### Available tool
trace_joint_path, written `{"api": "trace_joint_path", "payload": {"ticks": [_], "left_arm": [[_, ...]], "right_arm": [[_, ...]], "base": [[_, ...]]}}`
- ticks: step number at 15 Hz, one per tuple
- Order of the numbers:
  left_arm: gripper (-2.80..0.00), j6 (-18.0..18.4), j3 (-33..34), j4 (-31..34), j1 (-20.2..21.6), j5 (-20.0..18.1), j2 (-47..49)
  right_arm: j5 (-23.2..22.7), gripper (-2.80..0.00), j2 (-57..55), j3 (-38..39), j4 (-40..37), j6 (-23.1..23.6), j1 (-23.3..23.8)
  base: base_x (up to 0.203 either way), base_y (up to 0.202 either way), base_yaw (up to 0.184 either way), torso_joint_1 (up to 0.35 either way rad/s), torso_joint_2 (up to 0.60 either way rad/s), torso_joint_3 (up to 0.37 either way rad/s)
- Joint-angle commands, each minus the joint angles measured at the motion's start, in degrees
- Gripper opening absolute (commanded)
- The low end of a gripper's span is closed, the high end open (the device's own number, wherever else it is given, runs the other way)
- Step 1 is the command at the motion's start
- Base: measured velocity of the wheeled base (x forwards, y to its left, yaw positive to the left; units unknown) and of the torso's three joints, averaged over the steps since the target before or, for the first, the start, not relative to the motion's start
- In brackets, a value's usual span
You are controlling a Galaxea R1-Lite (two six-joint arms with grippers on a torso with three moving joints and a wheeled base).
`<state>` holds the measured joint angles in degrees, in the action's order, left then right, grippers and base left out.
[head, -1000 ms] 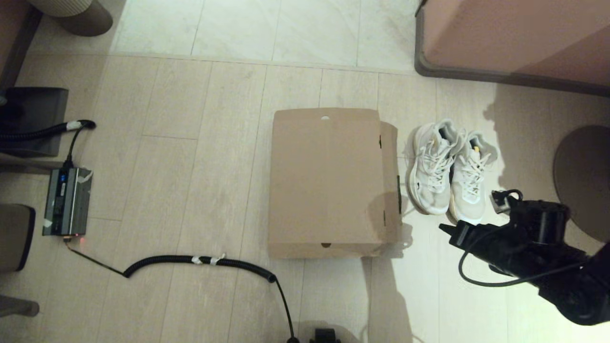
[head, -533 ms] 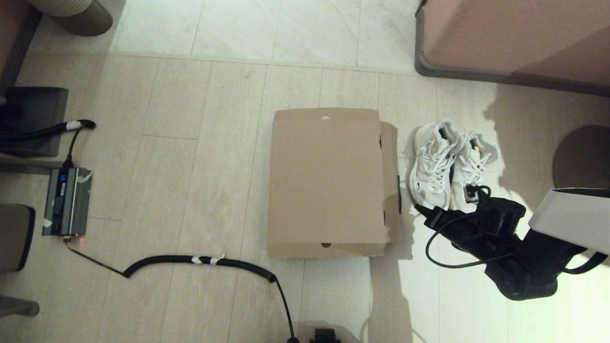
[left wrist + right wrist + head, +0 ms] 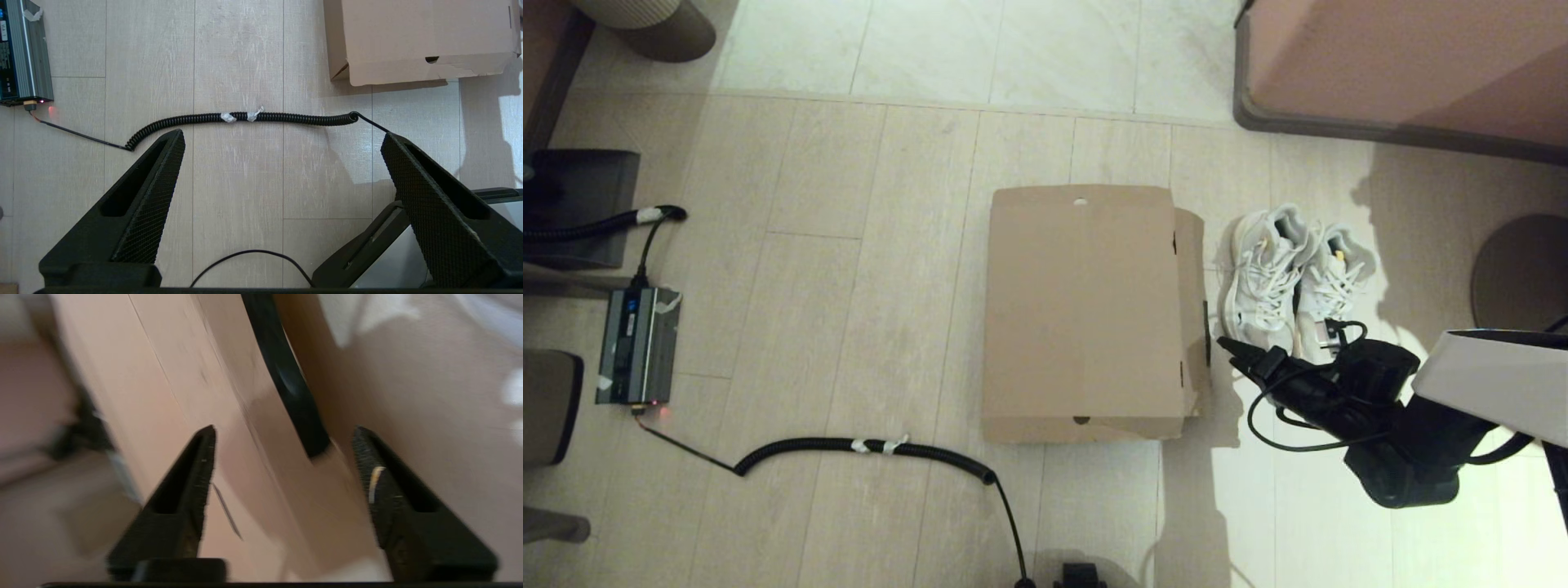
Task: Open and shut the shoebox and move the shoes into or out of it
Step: Open the shoe box
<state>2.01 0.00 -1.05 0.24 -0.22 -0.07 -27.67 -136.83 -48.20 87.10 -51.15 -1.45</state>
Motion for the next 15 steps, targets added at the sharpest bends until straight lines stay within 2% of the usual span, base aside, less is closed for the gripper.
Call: {"api": "trace_joint_path", "payload": {"ticks": [1,8,11,15], "left_arm": [[0.00,0.0,0.4,0.0,0.0,0.0,0.2],[0.00,0.0,0.4,0.0,0.0,0.0,0.2],[0.00,0.0,0.4,0.0,0.0,0.0,0.2],[0.00,0.0,0.4,0.0,0.0,0.0,0.2]], "right_arm": [[-0.4,0.00,-2.4,-3.1,0.6,-3.7,-0.3],[-0.4,0.00,-7.8,-12.8,0.6,-9.4,-2.3],[-0.6,0.00,-7.6,-15.9,0.6,-18.6,-2.2],[-0.6,0.00,-6.6,-17.6,0.6,-24.5,-2.1]], "base": [[0.000,0.000,0.000,0.000,0.00,0.000],[0.000,0.000,0.000,0.000,0.00,0.000],[0.000,0.000,0.000,0.000,0.00,0.000],[0.000,0.000,0.000,0.000,0.00,0.000]]}}
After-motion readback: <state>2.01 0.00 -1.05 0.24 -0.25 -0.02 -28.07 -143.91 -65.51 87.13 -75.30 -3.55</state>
